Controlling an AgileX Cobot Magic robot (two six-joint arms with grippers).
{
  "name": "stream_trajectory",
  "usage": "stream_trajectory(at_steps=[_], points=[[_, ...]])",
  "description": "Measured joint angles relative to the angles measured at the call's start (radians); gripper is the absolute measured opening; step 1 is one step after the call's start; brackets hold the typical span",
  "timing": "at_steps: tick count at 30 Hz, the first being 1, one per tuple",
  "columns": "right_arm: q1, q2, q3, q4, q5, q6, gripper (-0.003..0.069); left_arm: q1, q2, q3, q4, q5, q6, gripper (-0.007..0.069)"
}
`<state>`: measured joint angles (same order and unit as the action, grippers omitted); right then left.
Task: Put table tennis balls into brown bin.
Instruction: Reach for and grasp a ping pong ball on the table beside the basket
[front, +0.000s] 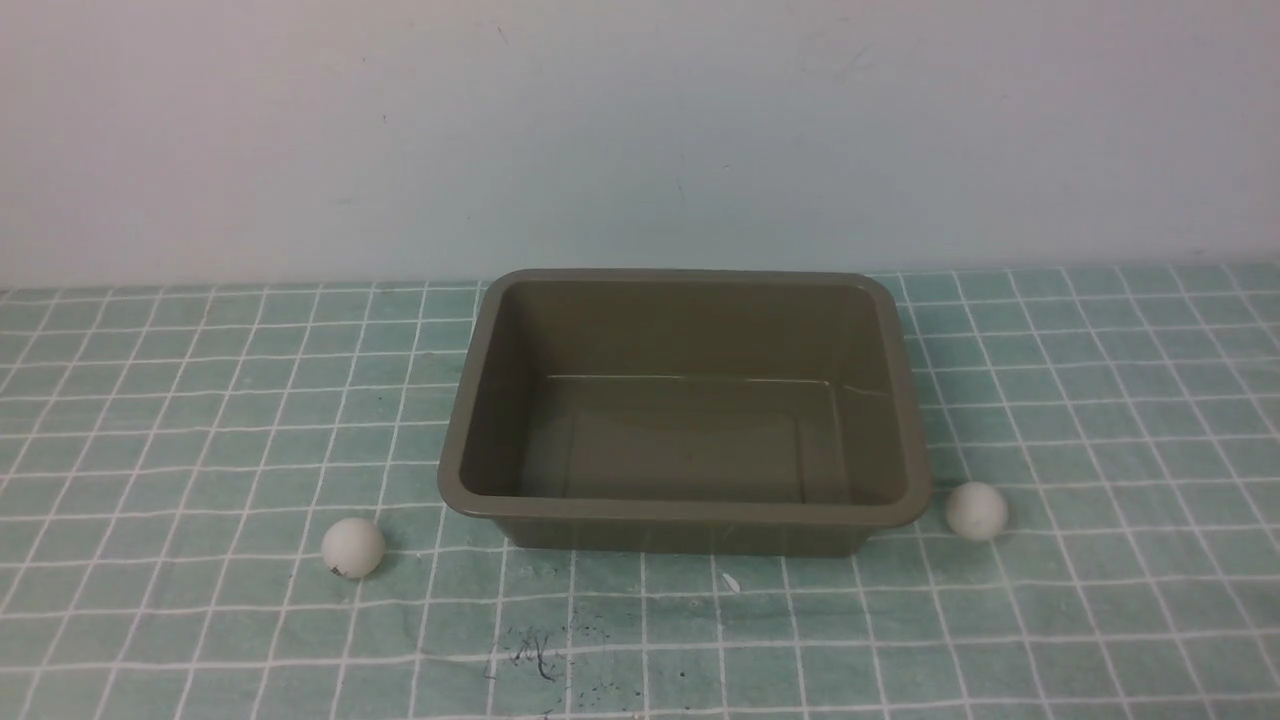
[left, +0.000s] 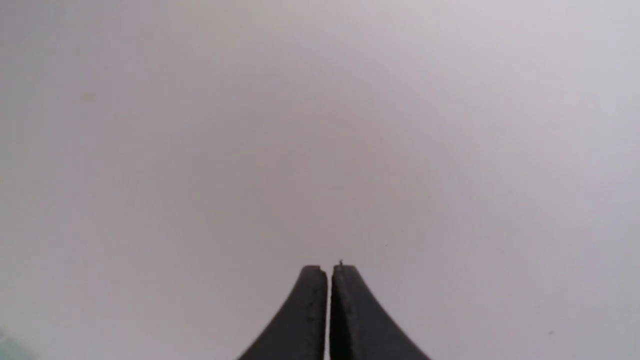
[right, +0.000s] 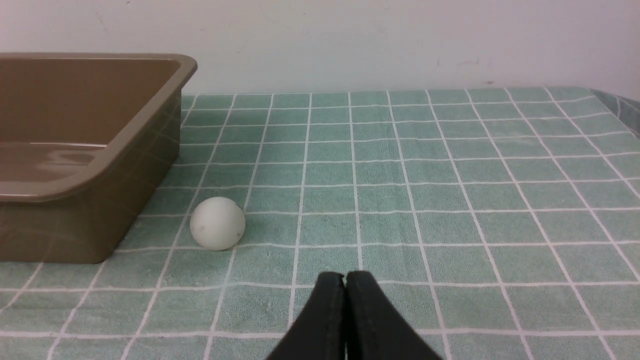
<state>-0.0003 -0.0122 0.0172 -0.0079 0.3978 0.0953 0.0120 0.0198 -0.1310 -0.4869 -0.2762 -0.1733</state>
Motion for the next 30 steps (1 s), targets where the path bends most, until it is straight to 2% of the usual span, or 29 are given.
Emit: stream_trajectory(at_steps=[2, 3, 5, 7, 8, 10, 14, 18, 20, 23, 25, 30], points=[[0.0, 0.0, 0.0, 0.001, -0.004, 0.0, -0.0009, 0.0, 0.046, -0.071, 0.023, 0.053, 0.009, -0.0004], [0.0, 0.0, 0.002, 0.019, -0.018, 0.004, -0.0009, 0.0, 0.1, -0.137, 0.044, 0.145, 0.017, -0.0004], [0.0, 0.0, 0.01, 0.106, -0.084, 0.04, -0.0009, 0.0, 0.251, -0.279, 0.081, 0.33, 0.035, -0.0004], [0.0, 0.0, 0.011, 0.254, -0.185, 0.105, -0.0009, 0.0, 0.464, -0.434, 0.127, 0.61, 0.086, -0.0004], [0.0, 0.0, 0.011, 0.295, -0.222, 0.126, -0.0009, 0.0, 0.526, -0.474, 0.132, 0.676, 0.103, -0.0004], [0.0, 0.0, 0.011, 0.433, -0.307, 0.161, -0.0009, 0.0, 0.782, -0.608, 0.152, 0.916, 0.191, -0.0004], [0.0, 0.0, 0.011, 0.528, -0.398, 0.157, -0.0009, 0.0, 1.183, -0.748, 0.14, 1.13, 0.337, -0.0004], [0.0, 0.0, 0.011, 0.571, -0.438, 0.166, -0.0009, -0.022, 1.423, -0.818, 0.107, 1.139, 0.455, -0.0004], [0.003, 0.0, -0.006, 0.572, -0.384, 0.169, -0.0009, -0.043, 1.486, -0.842, 0.101, 1.135, 0.481, -0.0004], [0.013, 0.033, -0.093, 0.539, -0.22, 0.151, -0.0009, -0.073, 1.559, -0.881, 0.099, 1.133, 0.496, -0.0004], [0.023, 0.182, -0.288, 0.441, -0.018, 0.093, -0.0009, -0.093, 1.622, -0.928, 0.106, 1.133, 0.498, -0.0004], [0.023, 0.46, -0.574, 0.301, 0.245, 0.0, -0.0009, -0.099, 1.719, -1.014, 0.164, 1.135, 0.497, 0.0024]])
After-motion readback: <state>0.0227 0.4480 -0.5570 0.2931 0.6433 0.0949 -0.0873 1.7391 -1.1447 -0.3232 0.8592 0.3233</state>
